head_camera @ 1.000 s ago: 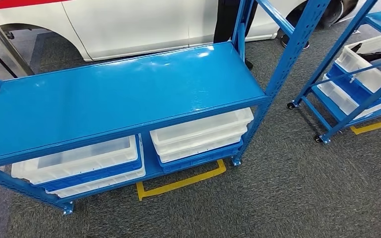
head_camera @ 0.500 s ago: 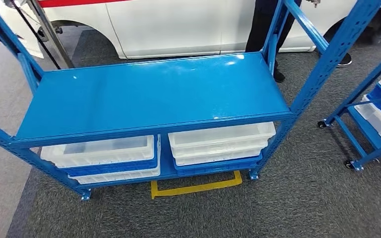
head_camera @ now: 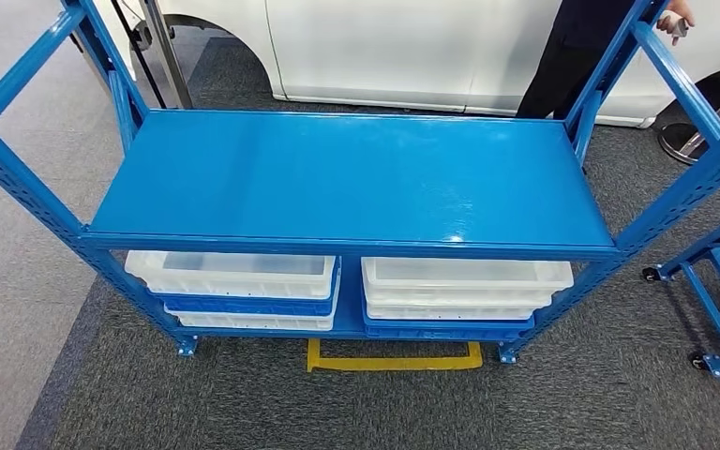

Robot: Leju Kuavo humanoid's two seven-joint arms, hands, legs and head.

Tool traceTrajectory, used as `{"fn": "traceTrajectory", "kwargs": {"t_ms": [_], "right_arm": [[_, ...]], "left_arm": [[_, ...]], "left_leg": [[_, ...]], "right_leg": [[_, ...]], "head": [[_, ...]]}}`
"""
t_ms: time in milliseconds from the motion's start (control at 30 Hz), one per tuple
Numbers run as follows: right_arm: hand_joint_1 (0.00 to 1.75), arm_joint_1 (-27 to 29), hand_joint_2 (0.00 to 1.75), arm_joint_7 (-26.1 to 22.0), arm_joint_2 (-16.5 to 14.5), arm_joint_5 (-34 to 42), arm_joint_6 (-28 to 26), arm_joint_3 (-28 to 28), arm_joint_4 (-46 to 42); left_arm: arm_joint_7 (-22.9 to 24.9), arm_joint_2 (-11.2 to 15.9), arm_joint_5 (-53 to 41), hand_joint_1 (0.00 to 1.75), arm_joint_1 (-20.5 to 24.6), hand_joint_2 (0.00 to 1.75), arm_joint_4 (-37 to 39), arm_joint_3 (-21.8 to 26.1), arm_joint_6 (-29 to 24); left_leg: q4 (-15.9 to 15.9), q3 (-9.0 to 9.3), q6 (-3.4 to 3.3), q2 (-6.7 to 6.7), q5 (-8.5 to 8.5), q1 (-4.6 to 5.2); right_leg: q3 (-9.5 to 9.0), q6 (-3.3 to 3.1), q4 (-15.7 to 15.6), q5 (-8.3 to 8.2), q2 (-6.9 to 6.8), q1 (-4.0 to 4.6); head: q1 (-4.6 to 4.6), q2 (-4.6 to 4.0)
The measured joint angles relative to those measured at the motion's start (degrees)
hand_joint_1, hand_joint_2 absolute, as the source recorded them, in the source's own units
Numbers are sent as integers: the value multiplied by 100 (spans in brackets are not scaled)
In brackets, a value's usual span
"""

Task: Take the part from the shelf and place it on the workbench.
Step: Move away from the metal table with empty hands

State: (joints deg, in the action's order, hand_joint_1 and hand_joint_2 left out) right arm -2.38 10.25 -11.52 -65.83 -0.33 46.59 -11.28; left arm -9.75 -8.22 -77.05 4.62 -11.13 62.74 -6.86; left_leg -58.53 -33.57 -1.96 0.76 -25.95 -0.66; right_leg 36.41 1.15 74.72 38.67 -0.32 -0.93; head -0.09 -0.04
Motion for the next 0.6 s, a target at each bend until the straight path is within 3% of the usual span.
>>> {"fn": "traceTrajectory", "kwargs": {"t_ms": [33, 67, 133, 167, 233, 333, 400, 467, 500, 533, 600], "right_arm": [[0, 7, 0, -1, 0, 0, 0, 1, 0], [0, 13, 0, -2, 0, -2, 0, 1, 0], [0, 20, 0, -8, 3, -6, -1, 1, 0], [0, 16, 0, -15, 5, -10, -1, 0, 0], [0, 3, 0, -31, 9, -15, -2, -1, 0], [0, 4, 0, -36, 8, -17, -3, 1, 0], [0, 17, 0, -36, 8, -18, -3, 2, 0], [0, 20, 0, -36, 9, -18, 0, 3, 0], [0, 22, 0, -37, 9, -18, 3, 3, 0], [0, 24, 0, -36, 9, -18, 4, 3, 0], [0, 28, 0, -35, 7, -18, 5, 3, 1]], "left_arm": [[0, 0, 1, 0, -3, 0, 0, 1, 0], [0, 0, 2, 0, -4, 0, 0, 1, 0], [1, -5, 5, 0, -4, 0, 0, 1, 1], [2, -9, 12, 0, -4, 0, 0, 1, 2], [3, -16, 38, 0, -4, 0, 0, 2, 10], [2, -17, 66, 0, -4, 0, 0, 3, 17], [1, -22, 69, 0, -6, 0, 0, 3, 19], [4, -26, 73, 0, -12, 0, 0, 3, 20], [7, -25, 74, 0, -19, 0, 0, 3, 22], [9, -25, 75, 0, -26, 0, 0, 3, 26], [11, -24, 75, 0, -35, 0, 0, 3, 33]], "left_leg": [[0, 13, 0, -35, -4, 5], [-1, 33, 5, -69, -10, 8], [-7, 67, 32, -123, -27, 19], [-9, 74, 57, -140, -37, 25], [-3, 70, 125, -153, -55, 32], [-74, 59, 240, -143, -138, 16], [-550, -154, 287, -123, -377, -2], [-1297, -559, 323, -114, -668, -10], [-1542, -714, 334, -114, -702, -12], [-1581, -774, 336, -112, -616, -12], [-1024, -580, 308, -104, -161, -10]], "right_leg": [[35, -10, -17, -119, 3, 2], [-43, -29, -269, -346, 5, 4], [-343, -88, -1045, -798, 17, 23], [-456, -115, -1340, -923, 25, 38], [-506, -153, -1519, -934, 35, 71], [-569, -248, -1608, -939, 27, 40], [-645, -306, -1663, -943, 8, 17], [-696, -329, -1664, -902, -1, 22], [-731, -328, -1661, -870, 1, 24], [-778, -320, -1659, -831, 3, 24], [-909, -294, -1659, -734, 5, 24]], "head": [[0, 0], [0, 0], [-1, 0], [-2, 0], [-3, 0], [-5, 0], [-8, 0], [-10, 0], [-10, 0], [-10, 0], [-11, 0]]}}
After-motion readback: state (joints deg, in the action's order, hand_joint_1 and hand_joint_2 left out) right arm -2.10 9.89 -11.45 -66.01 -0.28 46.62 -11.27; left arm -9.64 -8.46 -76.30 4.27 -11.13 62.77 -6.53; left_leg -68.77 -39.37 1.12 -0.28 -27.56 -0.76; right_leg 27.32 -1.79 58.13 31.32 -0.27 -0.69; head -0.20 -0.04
